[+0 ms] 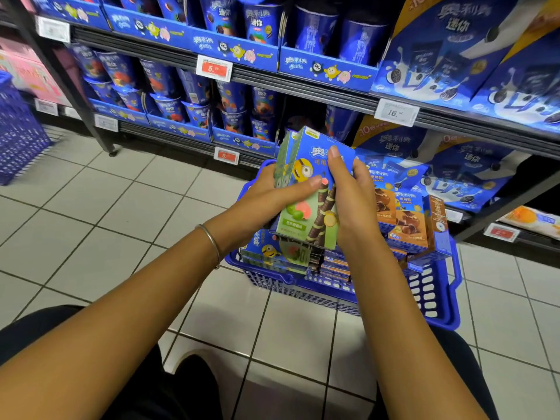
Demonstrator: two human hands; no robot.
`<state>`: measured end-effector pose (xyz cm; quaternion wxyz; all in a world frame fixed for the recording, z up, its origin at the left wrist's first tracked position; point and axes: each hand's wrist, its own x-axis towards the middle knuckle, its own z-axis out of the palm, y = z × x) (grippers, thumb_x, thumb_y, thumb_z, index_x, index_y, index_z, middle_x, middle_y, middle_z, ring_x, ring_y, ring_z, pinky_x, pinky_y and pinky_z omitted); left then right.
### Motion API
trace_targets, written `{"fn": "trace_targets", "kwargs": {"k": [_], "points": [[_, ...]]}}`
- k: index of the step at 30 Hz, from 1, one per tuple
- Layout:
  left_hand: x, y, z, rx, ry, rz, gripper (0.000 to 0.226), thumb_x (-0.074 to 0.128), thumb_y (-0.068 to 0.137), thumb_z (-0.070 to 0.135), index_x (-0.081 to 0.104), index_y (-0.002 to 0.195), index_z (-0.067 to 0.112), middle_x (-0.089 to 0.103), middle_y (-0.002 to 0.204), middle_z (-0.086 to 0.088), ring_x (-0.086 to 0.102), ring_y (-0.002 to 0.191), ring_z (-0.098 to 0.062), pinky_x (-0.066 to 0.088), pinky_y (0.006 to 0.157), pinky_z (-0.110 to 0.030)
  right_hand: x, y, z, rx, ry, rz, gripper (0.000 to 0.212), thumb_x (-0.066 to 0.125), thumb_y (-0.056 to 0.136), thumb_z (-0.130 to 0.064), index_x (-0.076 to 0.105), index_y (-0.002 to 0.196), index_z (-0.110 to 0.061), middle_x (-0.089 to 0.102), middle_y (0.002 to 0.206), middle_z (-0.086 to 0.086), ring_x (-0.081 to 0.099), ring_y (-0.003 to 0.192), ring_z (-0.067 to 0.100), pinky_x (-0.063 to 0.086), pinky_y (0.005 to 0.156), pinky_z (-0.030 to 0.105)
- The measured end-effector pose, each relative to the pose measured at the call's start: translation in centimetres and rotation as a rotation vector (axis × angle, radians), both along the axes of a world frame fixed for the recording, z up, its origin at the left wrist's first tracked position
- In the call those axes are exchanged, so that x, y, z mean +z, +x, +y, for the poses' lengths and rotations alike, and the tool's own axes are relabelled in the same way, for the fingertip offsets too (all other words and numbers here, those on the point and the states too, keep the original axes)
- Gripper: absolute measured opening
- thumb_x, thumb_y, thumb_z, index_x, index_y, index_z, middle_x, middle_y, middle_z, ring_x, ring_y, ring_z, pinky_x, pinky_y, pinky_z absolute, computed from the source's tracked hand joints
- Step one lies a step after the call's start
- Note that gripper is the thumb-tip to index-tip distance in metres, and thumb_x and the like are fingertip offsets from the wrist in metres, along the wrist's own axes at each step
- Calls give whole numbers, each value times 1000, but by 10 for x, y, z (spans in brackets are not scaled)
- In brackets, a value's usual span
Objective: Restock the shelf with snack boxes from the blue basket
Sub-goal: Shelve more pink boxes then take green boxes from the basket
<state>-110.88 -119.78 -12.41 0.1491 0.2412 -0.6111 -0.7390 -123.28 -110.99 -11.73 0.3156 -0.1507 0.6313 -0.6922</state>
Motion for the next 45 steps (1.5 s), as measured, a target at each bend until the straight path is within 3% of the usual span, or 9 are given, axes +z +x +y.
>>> {"fn": "trace_targets", "kwargs": {"k": [3,6,10,14,20,25,30,34,45], "points": [[3,0,-3,53,63,-1,46,76,89,41,66,129,22,79,120,-6,78,106,-29,62,89,-44,-3,1,-3,42,-34,-74,11,64,92,-53,58,94,-45,69,83,-37,69,96,0,57,95,38],[8,1,-7,34,84,-23,63,75,88,42,59,141,10,75,126,-15,74,112,-38,58,99,-54,2,3,-3,82,-137,-141,39,57,99,-47,58,132,-27,69,128,1,64,120,28,47,106,55],[6,-1,-8,47,104,-45,78,72,89,42,44,154,10,70,135,-17,69,120,-43,50,110,-63,2,0,-5,116,-175,-206,44,59,101,-35,51,136,-11,65,130,19,63,119,41,48,102,63],[6,-1,-6,71,136,-42,79,68,91,41,39,158,11,66,140,-19,65,126,-46,47,112,-64,-1,1,-10,141,-131,-218,13,59,100,-40,55,111,-35,69,127,10,68,114,34,51,99,60],[12,1,-12,186,151,-26,52,57,107,34,50,149,4,65,139,-24,65,125,-46,50,110,-60,-37,-9,-9,47,-59,-293,66,36,101,-61,55,138,-10,63,135,13,61,125,31,46,108,53],[19,5,-18,277,230,48,48,54,107,33,57,145,3,70,133,-21,72,108,-34,62,92,-43,-108,9,9,-28,366,19,22,65,97,-26,63,112,-11,66,102,-3,60,100,20,50,79,28],[20,6,-15,261,261,63,45,51,109,32,61,143,3,72,130,-20,75,101,-32,64,87,-39,-147,18,12,99,551,94,15,75,89,-24,62,98,-25,69,103,-1,66,106,26,54,95,45],[19,6,-16,232,241,20,48,51,109,34,60,142,2,69,133,-24,67,123,-45,57,103,-51,-153,14,10,152,630,133,37,76,88,-21,61,122,-14,70,117,6,66,108,28,53,97,48],[20,5,-16,245,243,33,47,51,109,34,58,145,3,69,135,-23,66,125,-44,56,105,-52,-152,21,21,40,491,206,46,79,82,-7,54,116,-24,69,111,0,68,101,21,58,89,49]]}}
